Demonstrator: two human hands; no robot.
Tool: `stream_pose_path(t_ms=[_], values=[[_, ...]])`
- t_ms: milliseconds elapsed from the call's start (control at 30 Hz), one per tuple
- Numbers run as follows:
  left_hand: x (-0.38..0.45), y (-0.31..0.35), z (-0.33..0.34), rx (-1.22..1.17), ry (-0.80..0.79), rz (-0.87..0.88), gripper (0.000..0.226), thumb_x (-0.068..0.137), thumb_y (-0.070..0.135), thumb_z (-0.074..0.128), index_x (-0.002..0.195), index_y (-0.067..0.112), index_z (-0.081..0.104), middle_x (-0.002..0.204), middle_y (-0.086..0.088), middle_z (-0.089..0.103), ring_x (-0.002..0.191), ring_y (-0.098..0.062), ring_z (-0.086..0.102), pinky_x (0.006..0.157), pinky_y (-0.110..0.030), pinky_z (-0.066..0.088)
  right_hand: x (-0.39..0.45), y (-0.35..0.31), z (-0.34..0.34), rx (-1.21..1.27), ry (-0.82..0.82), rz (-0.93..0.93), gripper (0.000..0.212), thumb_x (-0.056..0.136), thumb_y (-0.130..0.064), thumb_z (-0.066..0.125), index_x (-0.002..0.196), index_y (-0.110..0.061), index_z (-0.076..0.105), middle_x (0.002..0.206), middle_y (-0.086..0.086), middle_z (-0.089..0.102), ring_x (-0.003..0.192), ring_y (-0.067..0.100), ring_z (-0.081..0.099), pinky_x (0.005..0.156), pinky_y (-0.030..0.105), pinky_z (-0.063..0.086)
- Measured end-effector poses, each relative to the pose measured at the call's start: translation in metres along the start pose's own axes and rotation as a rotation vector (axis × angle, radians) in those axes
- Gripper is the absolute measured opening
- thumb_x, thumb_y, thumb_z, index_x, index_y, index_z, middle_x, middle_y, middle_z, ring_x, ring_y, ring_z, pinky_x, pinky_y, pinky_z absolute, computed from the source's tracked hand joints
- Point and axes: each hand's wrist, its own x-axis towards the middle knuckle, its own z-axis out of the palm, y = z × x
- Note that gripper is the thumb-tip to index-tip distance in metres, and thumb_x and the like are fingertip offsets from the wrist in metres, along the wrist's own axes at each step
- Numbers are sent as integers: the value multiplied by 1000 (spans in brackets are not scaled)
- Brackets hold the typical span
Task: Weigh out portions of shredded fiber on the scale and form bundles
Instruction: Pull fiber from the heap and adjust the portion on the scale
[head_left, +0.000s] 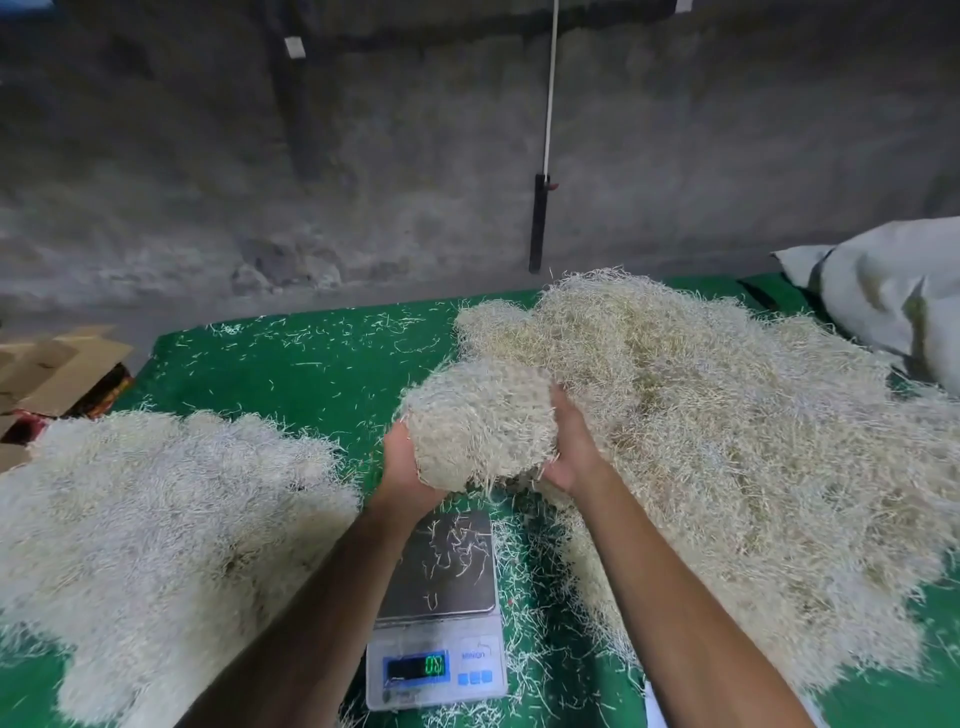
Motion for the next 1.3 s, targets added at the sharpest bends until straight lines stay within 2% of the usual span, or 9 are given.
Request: stream_pose_path(t_ms=[233,300,367,467,600,833,1033,1167,1300], values=[[9,1,1,168,-20,-164,73,91,60,58,135,3,46,127,-28,59,116,-42,58,92,-53,50,7,13,-19,-110,186,-29,63,96,-44,66,147,-14,45,154,17,41,139,43,43,117,68,22],[12,4,4,695,-112,-99,104,76,74,63,151,9,36,151,-22,44,138,-39,44,114,-53,36,13,7,-21,-121,236,-108,37,93,-47,69,100,-15,52,91,8,57,77,27,60,116,67,31],[15,1,9,1228,-106,56,107,76,69,69,154,7,32,126,-13,62,112,-20,63,98,-41,52,15,-1,-17,-194,306,-156,44,95,-48,67,81,-26,32,53,-4,34,42,14,38,110,57,46],[24,0,20,1636,-71,154,88,77,32,84,144,-2,38,74,4,52,48,-1,50,41,-14,45,18,-5,-7,-170,373,-191,41,97,-44,68,85,-24,34,55,-4,35,45,12,37,112,52,46],[32,6,25,2015,92,394,28,84,11,70,109,6,58,85,0,56,70,-9,59,61,-23,59,17,1,7,-93,313,-203,67,96,-40,70,145,-5,39,72,-8,37,66,13,41,111,45,41],[40,14,31,1852,349,453,20,90,9,66,78,15,51,75,0,57,60,-14,54,46,-22,42,-7,12,31,-214,189,-347,91,97,-41,64,163,-12,9,53,-2,42,46,11,48,80,39,56],[52,16,29,1618,434,406,25,92,7,67,117,2,61,120,-16,58,84,-22,62,61,-24,56,-19,15,26,-456,178,-382,70,94,-33,66,152,-8,36,56,3,50,37,9,46,71,42,60],[63,23,29,1487,483,286,48,98,5,56,144,1,42,101,-13,61,71,-16,58,51,-19,48,-27,14,12,-561,122,-388,50,92,-27,69,132,-2,53,59,15,59,40,16,51,65,34,62],[58,33,31,1274,470,241,50,97,4,56,144,3,41,104,-7,57,94,-22,61,75,-27,53,-24,7,2,-540,151,-390,42,92,-32,70,122,-14,47,49,1,52,37,14,49,65,31,64]])
